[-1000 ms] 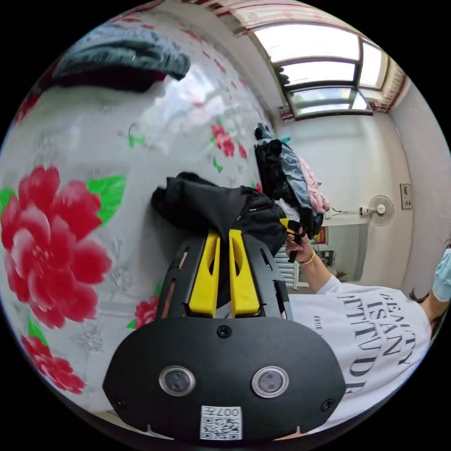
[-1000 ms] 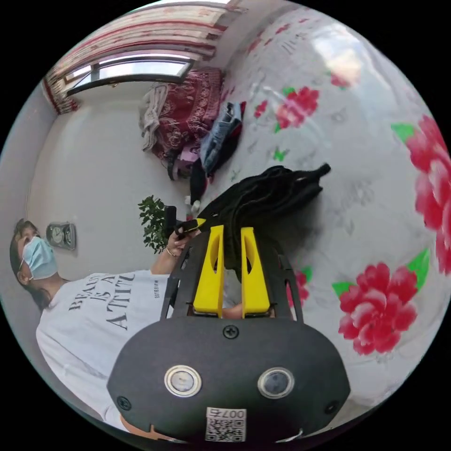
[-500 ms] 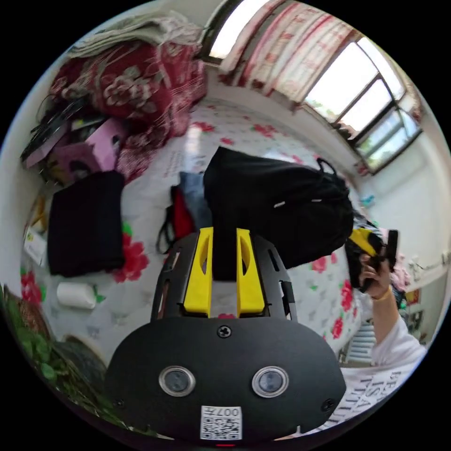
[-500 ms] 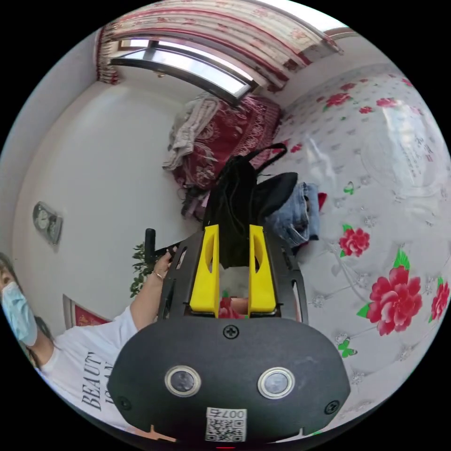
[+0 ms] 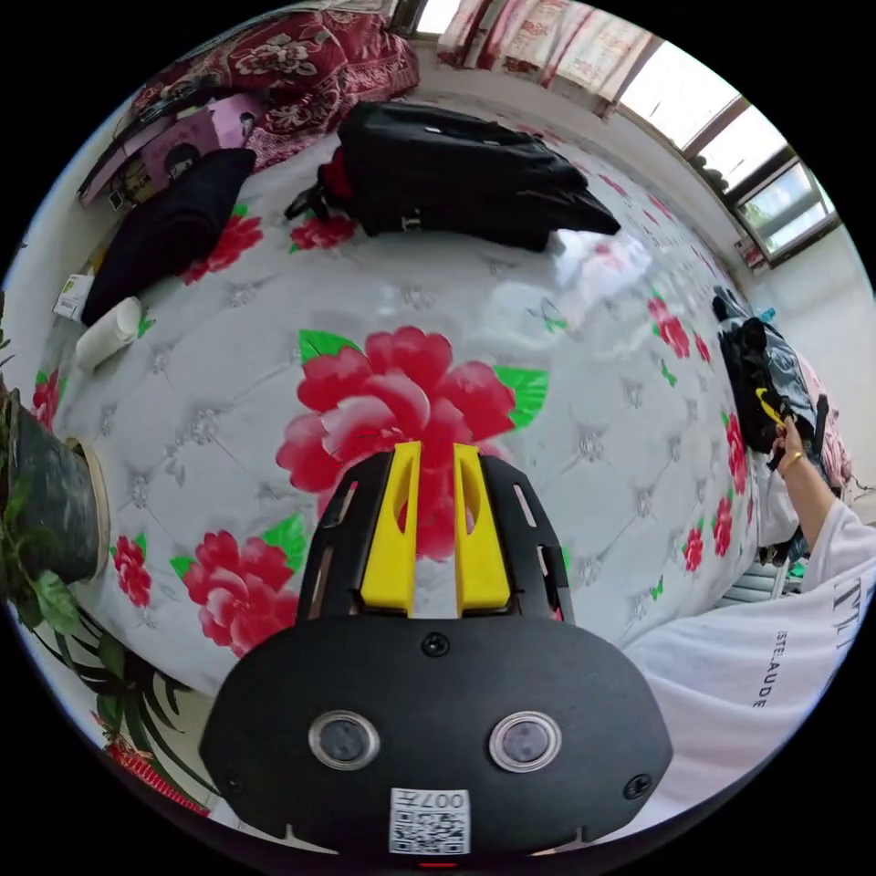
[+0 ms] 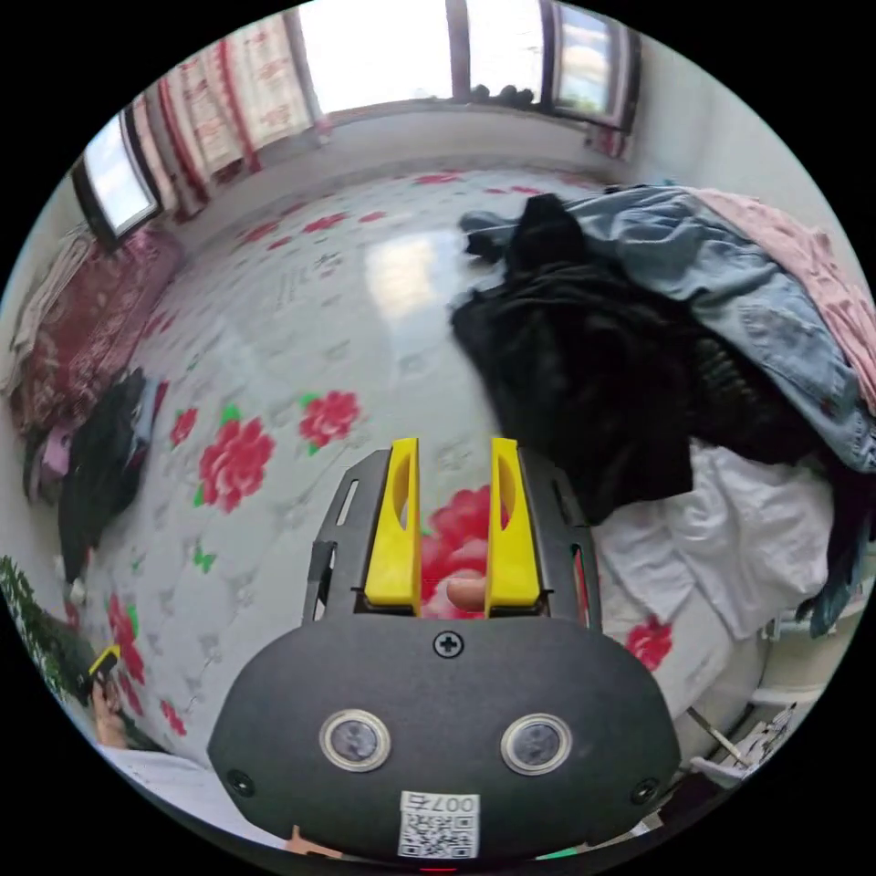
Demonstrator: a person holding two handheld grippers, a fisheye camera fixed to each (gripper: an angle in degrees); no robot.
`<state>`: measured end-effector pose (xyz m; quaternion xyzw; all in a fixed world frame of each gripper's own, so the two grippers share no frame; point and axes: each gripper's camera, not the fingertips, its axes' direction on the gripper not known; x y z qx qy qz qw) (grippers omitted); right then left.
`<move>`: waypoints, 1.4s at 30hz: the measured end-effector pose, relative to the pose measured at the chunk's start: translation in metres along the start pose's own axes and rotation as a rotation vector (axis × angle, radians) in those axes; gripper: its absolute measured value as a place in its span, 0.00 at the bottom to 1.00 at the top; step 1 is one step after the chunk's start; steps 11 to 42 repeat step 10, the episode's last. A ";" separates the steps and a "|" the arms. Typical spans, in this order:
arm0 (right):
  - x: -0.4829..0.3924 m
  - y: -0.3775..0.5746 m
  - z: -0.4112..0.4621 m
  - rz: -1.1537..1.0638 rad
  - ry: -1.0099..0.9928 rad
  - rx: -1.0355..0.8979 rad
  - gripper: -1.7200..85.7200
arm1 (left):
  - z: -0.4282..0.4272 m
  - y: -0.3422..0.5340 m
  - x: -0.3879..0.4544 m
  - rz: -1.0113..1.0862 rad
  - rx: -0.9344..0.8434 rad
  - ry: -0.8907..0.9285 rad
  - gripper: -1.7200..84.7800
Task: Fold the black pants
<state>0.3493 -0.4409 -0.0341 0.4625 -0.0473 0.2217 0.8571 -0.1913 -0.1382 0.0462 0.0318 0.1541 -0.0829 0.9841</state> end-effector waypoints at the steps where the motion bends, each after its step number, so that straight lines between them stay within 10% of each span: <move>1: 0.012 -0.011 -0.003 0.007 0.027 0.035 0.11 | 0.006 0.001 0.011 0.021 -0.036 0.011 0.09; 9: -0.002 -0.028 0.105 -0.006 0.024 -0.427 0.04 | 0.011 -0.011 0.076 0.129 -0.093 0.055 0.09; 42: -0.015 -0.015 0.105 -0.017 0.031 -0.364 0.03 | 0.011 -0.010 0.084 0.141 -0.094 0.067 0.09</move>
